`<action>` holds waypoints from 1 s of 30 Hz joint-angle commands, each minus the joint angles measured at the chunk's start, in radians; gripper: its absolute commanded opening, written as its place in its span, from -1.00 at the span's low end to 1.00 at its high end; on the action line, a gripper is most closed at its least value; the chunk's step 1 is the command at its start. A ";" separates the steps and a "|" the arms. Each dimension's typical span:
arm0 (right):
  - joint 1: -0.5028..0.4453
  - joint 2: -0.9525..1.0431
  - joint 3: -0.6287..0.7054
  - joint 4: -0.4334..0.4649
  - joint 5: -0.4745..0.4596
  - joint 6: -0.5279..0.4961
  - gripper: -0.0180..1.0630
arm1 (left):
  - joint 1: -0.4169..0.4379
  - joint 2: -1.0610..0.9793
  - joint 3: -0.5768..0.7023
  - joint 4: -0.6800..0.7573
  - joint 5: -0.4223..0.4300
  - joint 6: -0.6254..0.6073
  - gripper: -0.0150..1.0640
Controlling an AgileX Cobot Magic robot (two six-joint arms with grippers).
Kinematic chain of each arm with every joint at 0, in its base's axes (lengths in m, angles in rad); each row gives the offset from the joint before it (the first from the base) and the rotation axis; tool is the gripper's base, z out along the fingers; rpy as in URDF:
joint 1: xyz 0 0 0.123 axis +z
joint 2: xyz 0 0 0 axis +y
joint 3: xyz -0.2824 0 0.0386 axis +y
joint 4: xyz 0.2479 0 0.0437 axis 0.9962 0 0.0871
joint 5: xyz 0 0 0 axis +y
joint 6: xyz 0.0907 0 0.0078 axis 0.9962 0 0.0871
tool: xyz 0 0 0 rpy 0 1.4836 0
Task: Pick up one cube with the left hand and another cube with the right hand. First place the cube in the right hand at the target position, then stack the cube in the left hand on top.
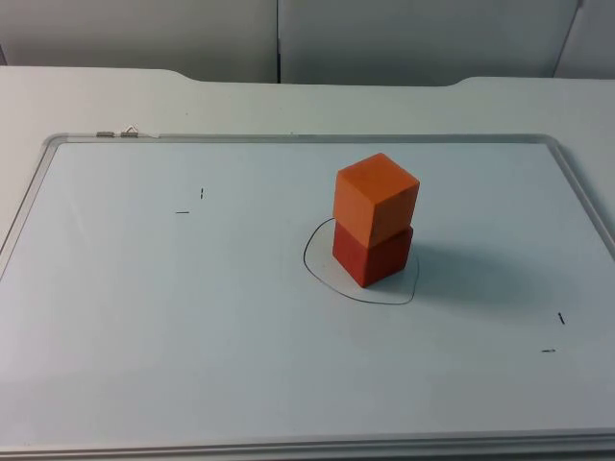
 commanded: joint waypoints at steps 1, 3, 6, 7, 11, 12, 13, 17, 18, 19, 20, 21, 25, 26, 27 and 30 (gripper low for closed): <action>0.004 -0.036 0.003 0.022 0.006 -0.020 0.83 | -0.006 -0.004 0.003 0.001 -0.002 -0.008 0.97; 0.004 -0.081 0.003 0.022 0.071 -0.029 0.83 | -0.006 -0.004 0.003 0.001 -0.002 -0.008 0.97; 0.004 -0.123 0.003 0.022 0.148 -0.039 0.83 | -0.006 -0.004 0.003 0.001 -0.002 -0.008 0.97; 0.004 -0.149 0.014 0.022 0.181 -0.039 0.83 | -0.006 -0.004 0.003 -0.001 -0.002 -0.008 0.97; 0.004 -0.268 0.132 0.014 0.190 -0.039 0.83 | -0.006 -0.004 0.003 -0.004 -0.002 0.000 0.97; 0.004 -0.307 0.166 0.014 0.190 -0.035 0.83 | -0.006 -0.004 0.003 -0.009 -0.002 0.000 0.97; 0.004 -0.341 0.200 0.016 0.195 -0.030 0.83 | -0.006 -0.004 0.003 -0.011 -0.002 0.009 0.97; 0.004 -0.462 0.255 0.009 0.220 0.026 0.83 | -0.006 -0.004 0.003 -0.020 -0.002 0.021 0.97; 0.004 -0.494 0.260 0.000 0.236 0.048 0.83 | -0.006 -0.004 0.003 -0.020 -0.002 0.021 0.97; 0.004 -0.494 0.260 0.000 0.236 0.048 0.83 | -0.006 -0.004 0.003 -0.020 -0.002 0.021 0.97; 0.004 -0.530 0.267 -0.013 0.258 0.073 0.83 | -0.006 -0.004 0.003 -0.020 -0.002 0.021 0.97; 0.004 -0.581 0.279 -0.039 0.291 0.114 0.83 | -0.006 -0.004 0.003 -0.020 -0.002 0.021 0.97; 0.004 -0.672 0.316 -0.091 0.336 0.205 0.83 | -0.006 -0.004 0.003 -0.020 -0.002 0.021 0.97; 0.004 -0.696 0.331 -0.096 0.342 0.222 0.83 | -0.006 -0.004 0.003 -0.020 -0.002 0.021 0.97; 0.004 -0.724 0.354 -0.108 0.342 0.243 0.83 | -0.006 -0.004 0.003 -0.020 -0.002 0.021 0.97; 0.004 -0.769 0.381 -0.127 0.342 0.298 0.83 | -0.006 -0.004 0.003 -0.020 -0.002 0.021 0.97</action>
